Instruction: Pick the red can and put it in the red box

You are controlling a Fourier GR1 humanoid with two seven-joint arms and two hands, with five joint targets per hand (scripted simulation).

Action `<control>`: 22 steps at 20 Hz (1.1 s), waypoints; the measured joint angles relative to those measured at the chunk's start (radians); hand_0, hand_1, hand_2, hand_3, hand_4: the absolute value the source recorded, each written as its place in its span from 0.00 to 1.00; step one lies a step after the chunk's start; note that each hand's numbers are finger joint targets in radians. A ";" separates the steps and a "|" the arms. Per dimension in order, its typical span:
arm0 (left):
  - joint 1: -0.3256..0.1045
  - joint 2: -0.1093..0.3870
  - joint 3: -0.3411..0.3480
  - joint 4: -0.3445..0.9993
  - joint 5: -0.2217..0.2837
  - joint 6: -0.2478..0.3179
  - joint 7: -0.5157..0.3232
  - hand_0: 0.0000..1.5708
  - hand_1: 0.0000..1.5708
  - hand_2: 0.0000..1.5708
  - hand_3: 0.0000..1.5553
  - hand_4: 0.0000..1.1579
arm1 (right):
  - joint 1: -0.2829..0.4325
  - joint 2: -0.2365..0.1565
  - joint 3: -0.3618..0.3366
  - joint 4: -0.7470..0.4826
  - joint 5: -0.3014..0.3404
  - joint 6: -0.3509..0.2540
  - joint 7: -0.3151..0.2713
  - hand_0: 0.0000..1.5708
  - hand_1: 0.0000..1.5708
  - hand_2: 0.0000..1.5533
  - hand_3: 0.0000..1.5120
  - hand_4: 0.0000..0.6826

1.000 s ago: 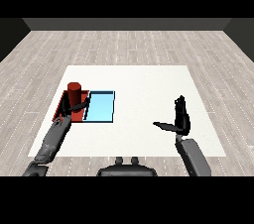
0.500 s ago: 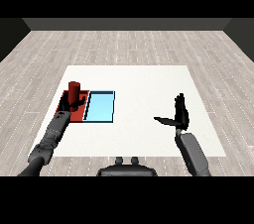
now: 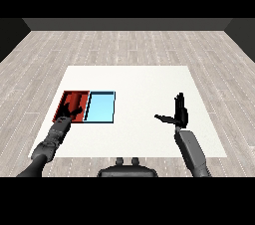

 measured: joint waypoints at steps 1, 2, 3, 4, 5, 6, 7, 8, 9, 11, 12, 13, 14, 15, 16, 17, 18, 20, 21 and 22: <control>-0.004 0.005 0.009 0.012 0.006 0.005 0.007 0.82 0.82 0.74 0.00 0.60 | 0.001 0.002 -0.003 0.008 -0.002 0.005 -0.008 0.00 0.00 0.00 0.00 0.00; -0.003 0.013 0.020 0.021 0.015 0.005 0.009 0.95 0.95 0.85 0.00 0.56 | -0.007 0.004 -0.006 0.015 -0.002 0.006 -0.009 0.00 0.00 0.00 0.00 0.00; -0.008 0.022 0.025 0.032 0.017 -0.014 0.021 0.00 0.00 0.00 0.00 0.56 | -0.005 0.005 -0.009 0.014 -0.002 0.007 -0.012 0.00 0.00 0.00 0.00 0.00; -0.012 0.028 0.025 0.044 0.017 -0.041 0.037 0.00 0.00 0.00 0.00 0.00 | -0.006 0.011 -0.011 0.028 -0.004 0.010 -0.020 0.00 0.00 0.00 0.00 0.00; -0.012 0.022 0.025 0.054 0.016 -0.051 0.045 0.00 0.00 0.00 0.00 0.00 | -0.007 0.017 -0.009 0.037 -0.001 0.013 -0.029 0.00 0.00 0.00 0.00 0.00; -0.005 0.024 0.025 0.062 0.015 -0.062 0.047 0.00 0.00 0.00 0.00 0.00 | -0.006 0.021 -0.011 0.044 -0.005 0.020 -0.037 0.00 0.00 0.00 0.00 0.00; -0.013 0.033 0.022 0.070 0.011 -0.084 0.064 0.00 0.00 0.00 0.00 0.00 | -0.007 0.022 -0.018 0.053 -0.007 0.025 -0.049 0.00 0.00 0.00 0.00 0.00; -0.011 0.041 0.023 0.072 0.010 -0.100 0.063 0.00 0.00 0.00 0.00 0.00 | -0.001 0.020 -0.018 0.047 -0.006 0.029 -0.050 0.00 0.00 0.00 0.00 0.00; -0.009 0.048 0.022 0.074 0.008 -0.114 0.063 0.00 0.00 0.00 0.00 0.00 | -0.002 0.020 -0.027 0.046 -0.012 0.032 -0.054 0.00 0.00 0.00 0.00 0.00; -0.001 0.056 0.018 0.076 0.001 -0.126 0.057 0.00 0.00 0.00 0.00 0.00 | 0.002 0.020 -0.033 0.040 -0.017 0.043 -0.057 0.00 0.00 0.00 0.00 0.00; -0.004 0.058 0.015 0.075 -0.004 -0.125 0.057 0.00 0.00 0.00 0.00 0.00 | 0.001 0.025 -0.034 0.048 -0.016 0.047 -0.065 0.00 0.00 0.00 0.00 0.00; -0.002 0.059 0.015 0.071 -0.005 -0.120 0.049 0.00 0.00 0.00 0.00 0.00 | -0.006 0.023 -0.040 0.049 -0.020 0.053 -0.062 0.00 0.00 0.00 0.00 0.00; -0.011 0.058 0.020 0.064 -0.001 -0.109 0.044 0.00 0.00 0.00 0.00 0.00 | -0.003 0.026 -0.042 0.044 -0.023 0.053 -0.059 0.00 0.00 0.00 0.00 0.00; -0.019 0.058 0.033 0.049 0.010 -0.100 0.025 0.00 0.00 0.00 0.00 0.00 | -0.006 0.029 -0.038 0.038 -0.021 0.052 -0.058 0.00 0.00 0.00 0.00 0.00; -0.019 0.062 0.045 0.034 0.021 -0.103 -0.002 0.00 0.00 0.00 0.00 0.00 | -0.010 0.029 -0.040 0.037 -0.022 0.056 -0.059 0.00 0.00 0.00 0.00 0.00; -0.017 0.063 0.058 0.015 0.034 -0.117 -0.035 0.00 0.00 0.00 0.00 0.00 | -0.004 0.027 -0.044 0.029 -0.027 0.062 -0.060 0.00 0.00 0.00 0.00 0.00; -0.023 0.063 0.071 -0.005 0.045 -0.118 -0.066 0.74 0.74 0.72 0.00 0.00 | -0.007 0.025 -0.043 0.022 -0.026 0.063 -0.052 0.00 0.00 0.00 0.00 0.00; -0.020 0.076 0.099 -0.043 0.071 -0.143 -0.135 0.87 0.87 0.79 0.00 0.00 | -0.008 0.032 -0.040 0.022 -0.026 0.074 -0.067 0.00 0.00 0.00 0.00 0.00; -0.018 0.079 0.116 -0.068 0.089 -0.166 -0.172 0.43 0.43 0.24 0.00 0.00 | -0.001 0.033 -0.035 0.014 -0.023 0.078 -0.072 0.00 0.00 0.00 0.00 0.00; -0.015 0.082 0.130 -0.094 0.104 -0.198 -0.208 0.14 0.14 0.00 0.00 0.00 | 0.009 0.033 -0.031 -0.001 -0.024 0.082 -0.072 0.00 0.00 0.00 0.00 0.00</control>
